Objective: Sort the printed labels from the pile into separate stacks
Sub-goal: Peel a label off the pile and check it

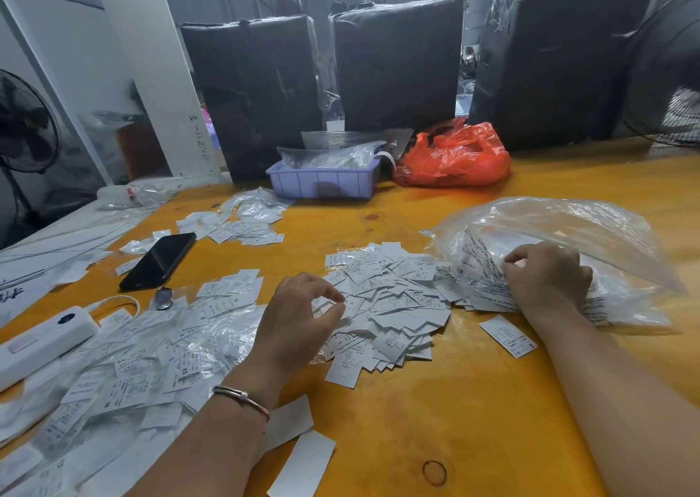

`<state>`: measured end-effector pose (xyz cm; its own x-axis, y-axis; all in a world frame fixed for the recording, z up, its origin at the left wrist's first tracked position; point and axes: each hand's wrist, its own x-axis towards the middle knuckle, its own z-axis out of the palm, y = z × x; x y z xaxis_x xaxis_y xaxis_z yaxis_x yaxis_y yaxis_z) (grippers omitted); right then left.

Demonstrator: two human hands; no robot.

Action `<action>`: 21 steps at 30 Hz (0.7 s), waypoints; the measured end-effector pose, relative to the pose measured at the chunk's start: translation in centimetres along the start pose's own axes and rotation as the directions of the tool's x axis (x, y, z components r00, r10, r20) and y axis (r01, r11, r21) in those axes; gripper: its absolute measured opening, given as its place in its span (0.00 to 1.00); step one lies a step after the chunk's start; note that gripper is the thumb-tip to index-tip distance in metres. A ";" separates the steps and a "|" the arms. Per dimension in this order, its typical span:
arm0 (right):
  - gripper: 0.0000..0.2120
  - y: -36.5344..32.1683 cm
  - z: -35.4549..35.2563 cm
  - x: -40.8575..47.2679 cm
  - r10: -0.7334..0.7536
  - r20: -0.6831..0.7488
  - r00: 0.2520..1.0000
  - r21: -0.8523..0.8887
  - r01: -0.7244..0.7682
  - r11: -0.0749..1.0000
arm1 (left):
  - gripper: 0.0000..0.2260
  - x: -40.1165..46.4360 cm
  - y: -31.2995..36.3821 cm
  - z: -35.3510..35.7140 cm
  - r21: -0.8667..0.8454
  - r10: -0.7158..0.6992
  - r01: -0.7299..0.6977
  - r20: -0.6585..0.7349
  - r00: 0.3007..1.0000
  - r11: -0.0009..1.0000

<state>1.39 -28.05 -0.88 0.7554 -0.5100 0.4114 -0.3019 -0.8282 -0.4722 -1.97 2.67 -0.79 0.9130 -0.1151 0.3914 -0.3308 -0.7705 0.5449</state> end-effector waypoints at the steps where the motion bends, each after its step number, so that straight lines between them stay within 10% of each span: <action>1: 0.05 0.0 -0.1 0.0 0.016 -0.024 1.000 0.054 -0.015 0.998 | 0.03 0.0 0.0 0.0 -0.004 -0.001 0.001 0.002 1.000 1.000; 6: 0.08 0.1 -0.2 0.1 0.064 -0.074 0.995 0.244 -0.044 0.969 | 0.03 0.1 0.0 0.1 -0.008 0.000 0.000 0.010 1.000 1.000; 12: 0.06 0.0 0.3 0.3 0.039 0.112 0.993 -0.005 -0.039 0.999 | 0.03 0.0 0.0 0.2 -0.020 -0.002 0.003 0.022 1.000 1.000; 21: 0.09 -0.7 -0.8 0.1 0.113 -0.179 0.977 0.519 -0.003 0.855 | 0.02 -0.1 0.3 0.2 -0.046 0.002 -0.001 0.026 1.000 0.999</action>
<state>1.19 -27.72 0.12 0.6003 -0.6333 0.4883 0.0415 -0.5852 -0.8099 -2.07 2.30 -0.82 0.9182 -0.1335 0.3731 -0.3426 -0.7405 0.5782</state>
